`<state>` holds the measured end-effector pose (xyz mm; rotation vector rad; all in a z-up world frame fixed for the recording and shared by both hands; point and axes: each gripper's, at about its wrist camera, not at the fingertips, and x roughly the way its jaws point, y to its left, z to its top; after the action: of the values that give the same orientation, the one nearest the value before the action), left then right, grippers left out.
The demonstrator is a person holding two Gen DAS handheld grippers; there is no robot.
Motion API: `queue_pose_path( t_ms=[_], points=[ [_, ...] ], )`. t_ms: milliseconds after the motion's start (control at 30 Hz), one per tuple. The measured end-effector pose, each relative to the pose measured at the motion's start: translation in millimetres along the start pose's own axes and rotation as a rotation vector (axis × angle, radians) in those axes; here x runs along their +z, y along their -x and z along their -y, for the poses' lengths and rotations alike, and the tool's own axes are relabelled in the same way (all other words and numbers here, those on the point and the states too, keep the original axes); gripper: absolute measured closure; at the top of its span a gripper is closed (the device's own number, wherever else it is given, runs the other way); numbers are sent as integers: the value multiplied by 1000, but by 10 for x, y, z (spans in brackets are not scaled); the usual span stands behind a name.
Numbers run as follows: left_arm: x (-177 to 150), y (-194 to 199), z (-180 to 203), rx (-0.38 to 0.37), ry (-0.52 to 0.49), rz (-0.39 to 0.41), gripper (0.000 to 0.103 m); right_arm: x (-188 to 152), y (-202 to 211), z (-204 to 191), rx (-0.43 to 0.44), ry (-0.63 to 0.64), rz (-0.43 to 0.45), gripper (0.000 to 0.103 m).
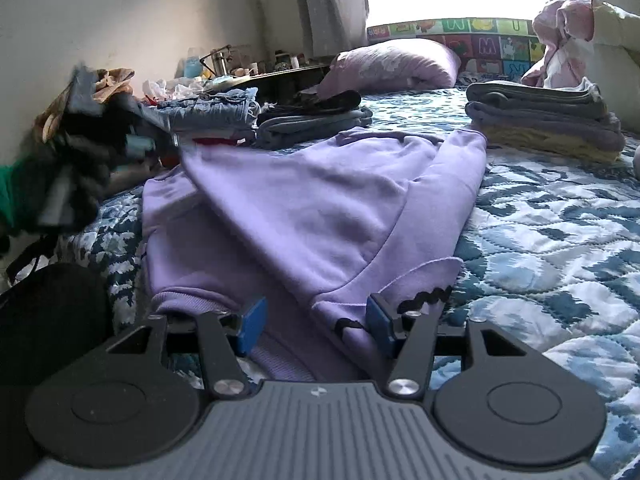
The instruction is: Fold clothes
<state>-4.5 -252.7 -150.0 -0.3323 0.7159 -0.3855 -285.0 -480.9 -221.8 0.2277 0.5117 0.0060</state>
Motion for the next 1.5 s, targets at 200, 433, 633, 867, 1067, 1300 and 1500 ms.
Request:
queue_pose_path(
  t_ms=[200, 433, 633, 867, 1067, 1300, 1500],
  points=[
    [-33, -45, 63, 39, -60, -5, 101, -26, 24, 15, 0, 7, -13, 47],
    [-102, -199, -67, 34, -29, -58, 101, 41, 209, -50, 19, 24, 59, 50],
    [-122, -239, -250, -21, 79, -91, 100, 172, 284, 29, -37, 38, 130, 51],
    [-121, -276, -311, -47, 108, -113, 95, 457, -102, 221, -79, 76, 157, 45],
    [-116, -325, -383, -76, 147, -127, 91, 440, -589, 442, -60, -5, -41, 28],
    [-137, -308, -468, -104, 200, -132, 91, 484, 136, 642, -71, -113, 176, 43],
    [-167, -301, -549, -132, 267, -136, 90, 378, 251, 557, -69, -58, 148, 73]
  ],
)
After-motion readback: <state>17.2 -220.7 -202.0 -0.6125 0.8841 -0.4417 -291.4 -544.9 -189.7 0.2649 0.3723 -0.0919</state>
